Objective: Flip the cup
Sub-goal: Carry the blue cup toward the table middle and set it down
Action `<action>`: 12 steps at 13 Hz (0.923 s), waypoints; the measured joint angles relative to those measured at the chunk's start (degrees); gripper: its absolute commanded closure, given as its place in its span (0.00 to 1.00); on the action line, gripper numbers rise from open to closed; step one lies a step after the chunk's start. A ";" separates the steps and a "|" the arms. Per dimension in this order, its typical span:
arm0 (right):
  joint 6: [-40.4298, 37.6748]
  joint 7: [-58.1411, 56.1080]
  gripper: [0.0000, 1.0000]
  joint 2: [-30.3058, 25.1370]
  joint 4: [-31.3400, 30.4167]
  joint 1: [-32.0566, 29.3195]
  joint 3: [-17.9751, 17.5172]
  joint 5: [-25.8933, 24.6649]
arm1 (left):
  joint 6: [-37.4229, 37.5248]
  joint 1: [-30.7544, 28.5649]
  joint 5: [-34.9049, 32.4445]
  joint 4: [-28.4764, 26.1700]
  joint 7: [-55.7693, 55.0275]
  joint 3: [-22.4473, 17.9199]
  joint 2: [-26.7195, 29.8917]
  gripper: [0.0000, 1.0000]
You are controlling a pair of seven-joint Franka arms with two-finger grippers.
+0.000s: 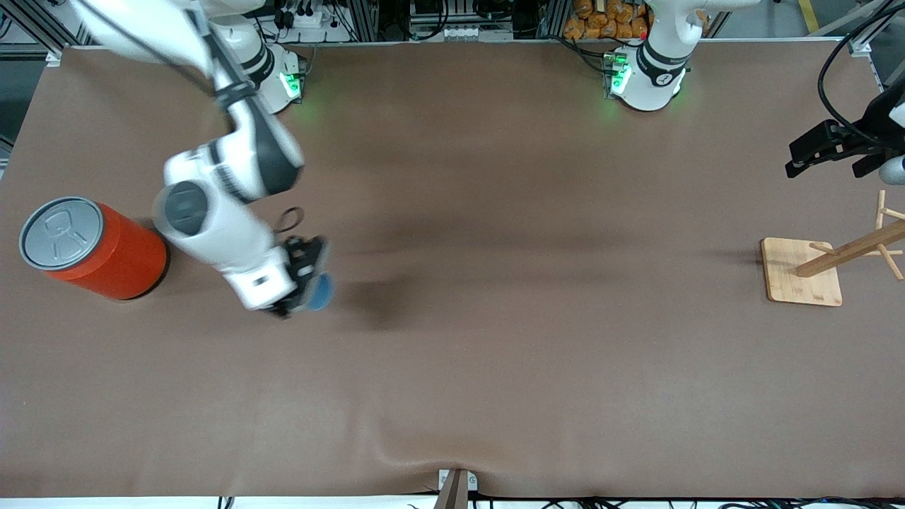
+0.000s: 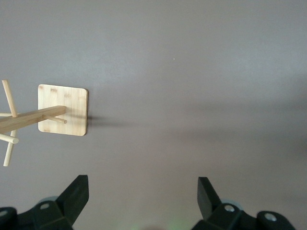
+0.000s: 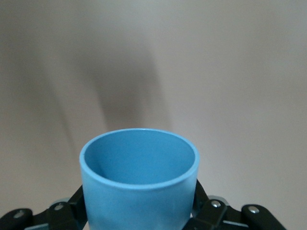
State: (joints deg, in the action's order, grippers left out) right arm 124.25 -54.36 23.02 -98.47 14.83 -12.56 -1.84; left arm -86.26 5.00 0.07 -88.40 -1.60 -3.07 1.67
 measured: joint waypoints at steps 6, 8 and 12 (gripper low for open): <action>5.64 0.77 0.57 13.46 8.22 14.93 0.52 -6.28 | 0.00 -0.06 0.00 -0.09 0.00 -0.01 -0.37 0.00; 8.78 1.27 0.45 16.99 9.47 15.66 0.67 -6.36 | 0.00 -0.07 0.00 -0.15 0.00 -0.02 -0.76 0.00; 11.36 2.64 0.00 21.30 10.47 17.95 2.91 -7.72 | 0.00 -0.07 0.00 -0.16 0.00 -0.02 -1.22 0.00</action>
State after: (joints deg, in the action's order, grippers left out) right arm 135.61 -51.72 44.32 -88.00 32.78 -9.65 -9.56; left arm -86.26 4.93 0.07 -88.56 -1.60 -3.09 0.45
